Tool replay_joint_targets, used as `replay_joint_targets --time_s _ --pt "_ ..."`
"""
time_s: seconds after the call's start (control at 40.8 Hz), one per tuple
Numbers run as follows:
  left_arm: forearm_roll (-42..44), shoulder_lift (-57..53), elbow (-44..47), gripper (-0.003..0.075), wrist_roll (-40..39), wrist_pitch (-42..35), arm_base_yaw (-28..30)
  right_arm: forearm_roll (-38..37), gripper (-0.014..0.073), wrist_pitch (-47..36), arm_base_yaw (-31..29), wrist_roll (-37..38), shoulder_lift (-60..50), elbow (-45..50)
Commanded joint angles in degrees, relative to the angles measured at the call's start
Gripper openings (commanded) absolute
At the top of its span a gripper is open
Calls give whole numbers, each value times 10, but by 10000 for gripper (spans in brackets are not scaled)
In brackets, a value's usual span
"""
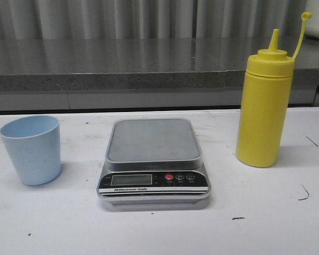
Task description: Pour seasoning into cup on scale with both arms
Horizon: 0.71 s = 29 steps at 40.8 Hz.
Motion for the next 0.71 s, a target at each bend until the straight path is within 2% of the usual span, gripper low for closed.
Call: replay_joint_targets --time_s 0.0,0.098,0.147,0.221,0.294,0.491,0.687 --pt "-1 5 -20 421 0 -42 3 4 194 -47 2 -2 7 -21" --pt "-1 5 -20 640 0 -42 3 4 399 -47 2 -2 7 -21" --pt "-1 5 -20 701 0 -42 3 3 483 -47 2 -2 7 -21" --pt "-1 5 -20 680 0 -42 3 2 578 -47 2 -2 7 -21" --pt "-1 5 -19 660 0 -42 3 2 618 -47 2 -2 7 -21" --pt "-16 5 -19 617 0 -43 3 -1 614 -47 2 -2 7 -21" --pt "-23 40 -24 616 0 -44 -1 -1 614 -48 2 -2 7 -21"
